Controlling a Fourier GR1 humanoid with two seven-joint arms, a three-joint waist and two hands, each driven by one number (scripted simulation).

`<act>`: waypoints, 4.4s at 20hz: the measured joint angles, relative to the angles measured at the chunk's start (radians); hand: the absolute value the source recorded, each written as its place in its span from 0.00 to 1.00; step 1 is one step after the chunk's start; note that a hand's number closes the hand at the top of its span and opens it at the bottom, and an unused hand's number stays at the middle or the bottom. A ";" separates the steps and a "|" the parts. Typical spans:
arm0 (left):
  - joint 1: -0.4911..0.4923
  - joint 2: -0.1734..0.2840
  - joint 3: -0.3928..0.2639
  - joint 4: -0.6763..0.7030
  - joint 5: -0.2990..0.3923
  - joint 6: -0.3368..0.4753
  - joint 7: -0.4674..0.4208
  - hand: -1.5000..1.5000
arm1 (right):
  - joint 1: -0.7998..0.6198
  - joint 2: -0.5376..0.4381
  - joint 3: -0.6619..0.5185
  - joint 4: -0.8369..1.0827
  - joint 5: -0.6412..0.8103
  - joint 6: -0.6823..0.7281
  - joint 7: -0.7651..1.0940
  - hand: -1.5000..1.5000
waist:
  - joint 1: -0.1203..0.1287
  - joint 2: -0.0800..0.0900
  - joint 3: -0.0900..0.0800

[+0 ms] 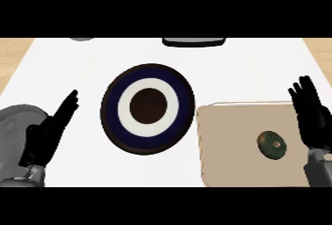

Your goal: Pick the squash from the tray and place it in the plate

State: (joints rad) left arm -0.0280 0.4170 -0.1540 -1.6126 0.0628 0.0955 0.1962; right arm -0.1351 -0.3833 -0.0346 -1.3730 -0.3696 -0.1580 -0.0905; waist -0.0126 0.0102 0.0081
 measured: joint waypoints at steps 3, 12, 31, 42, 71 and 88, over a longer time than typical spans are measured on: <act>0.019 0.001 0.010 0.013 -0.040 0.020 -0.044 0.50 | -0.001 0.021 -0.039 -0.038 -0.077 0.047 -0.004 0.00 | 0.004 -0.007 -0.004; 0.119 0.035 0.091 0.050 -0.091 0.077 -0.208 0.50 | 0.126 0.114 -0.159 -0.256 -0.070 -0.087 -0.203 0.00 | -0.011 -0.019 -0.010; 0.145 0.015 0.136 0.096 -0.105 0.042 -0.311 0.50 | 0.674 -0.038 -0.173 -0.679 0.114 0.042 -0.076 0.00 | 0.011 -0.010 -0.010; 0.092 -0.003 0.146 0.128 -0.130 0.024 -0.306 0.50 | 0.524 -0.217 -0.117 -0.606 0.235 0.126 0.284 0.00 | 0.020 -0.008 -0.009; 0.132 -0.091 0.242 0.101 -0.215 -0.068 -0.332 0.50 | 0.191 -0.115 -0.002 -0.095 0.594 0.474 0.240 0.00 | 0.015 -0.010 -0.008; 0.145 -0.151 0.293 0.062 -0.271 -0.115 -0.315 0.50 | 0.103 0.007 -0.049 0.053 0.732 0.447 0.111 1.00 | 0.012 -0.013 -0.013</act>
State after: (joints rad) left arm 0.1169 0.2660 0.1387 -1.5503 -0.2084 -0.0199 -0.1183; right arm -0.0323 -0.3765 -0.0833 -1.3199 0.3623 0.2885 0.0210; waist -0.0002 -0.0026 -0.0045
